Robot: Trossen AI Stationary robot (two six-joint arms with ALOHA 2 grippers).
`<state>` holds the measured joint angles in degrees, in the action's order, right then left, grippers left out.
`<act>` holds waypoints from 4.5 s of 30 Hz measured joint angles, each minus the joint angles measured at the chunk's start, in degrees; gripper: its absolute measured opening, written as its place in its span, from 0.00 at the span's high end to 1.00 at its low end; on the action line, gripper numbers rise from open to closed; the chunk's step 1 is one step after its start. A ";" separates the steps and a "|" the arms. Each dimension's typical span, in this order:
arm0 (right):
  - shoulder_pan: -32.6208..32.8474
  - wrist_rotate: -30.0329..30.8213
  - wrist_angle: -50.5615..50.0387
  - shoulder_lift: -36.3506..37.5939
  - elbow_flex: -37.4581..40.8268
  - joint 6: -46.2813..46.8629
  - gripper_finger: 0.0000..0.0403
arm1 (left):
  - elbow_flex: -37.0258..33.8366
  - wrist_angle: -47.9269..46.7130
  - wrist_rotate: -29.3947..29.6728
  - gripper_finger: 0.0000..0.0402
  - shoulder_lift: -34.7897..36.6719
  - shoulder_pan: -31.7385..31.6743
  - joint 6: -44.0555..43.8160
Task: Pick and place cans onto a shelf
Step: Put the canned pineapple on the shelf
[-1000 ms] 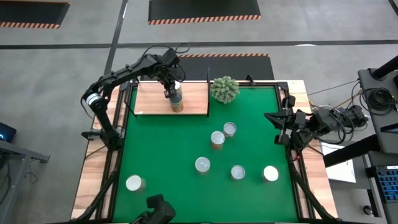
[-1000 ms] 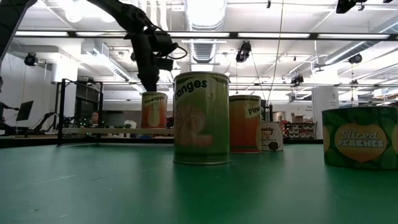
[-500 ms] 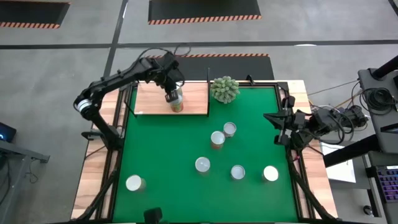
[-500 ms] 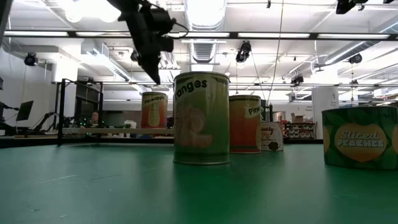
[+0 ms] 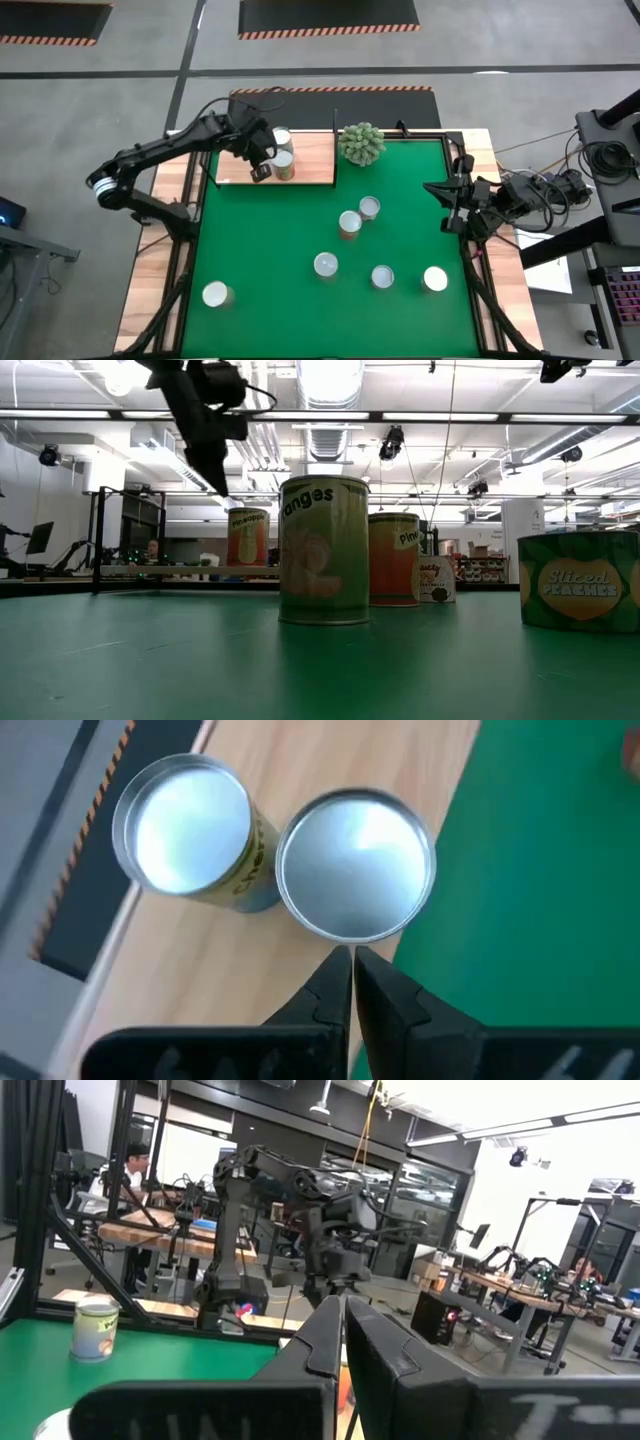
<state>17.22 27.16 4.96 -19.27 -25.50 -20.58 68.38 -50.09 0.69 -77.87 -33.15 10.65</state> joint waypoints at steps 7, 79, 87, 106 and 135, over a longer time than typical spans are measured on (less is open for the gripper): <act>-0.01 0.00 0.61 0.00 0.00 -0.11 0.98 | -8.35 15.87 -0.13 1.00 8.84 9.73 -12.52; -14.53 -20.06 -49.11 -66.78 -41.15 28.52 0.22 | -28.67 44.27 15.37 1.00 36.15 31.17 4.88; -14.52 -19.73 -44.88 -72.02 -41.20 23.76 0.14 | -28.64 45.09 15.39 1.00 35.65 31.18 4.92; -14.63 -22.31 -42.62 -74.62 -45.11 23.59 0.19 | -28.64 45.49 15.39 1.00 35.57 31.19 4.94; -14.63 -21.29 -38.93 -74.51 -52.14 28.39 0.28 | -28.64 45.58 15.59 1.00 35.59 31.19 5.02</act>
<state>2.59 5.86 -33.97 -93.78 -77.64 7.81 39.75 -4.51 16.28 -42.28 -1.96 15.67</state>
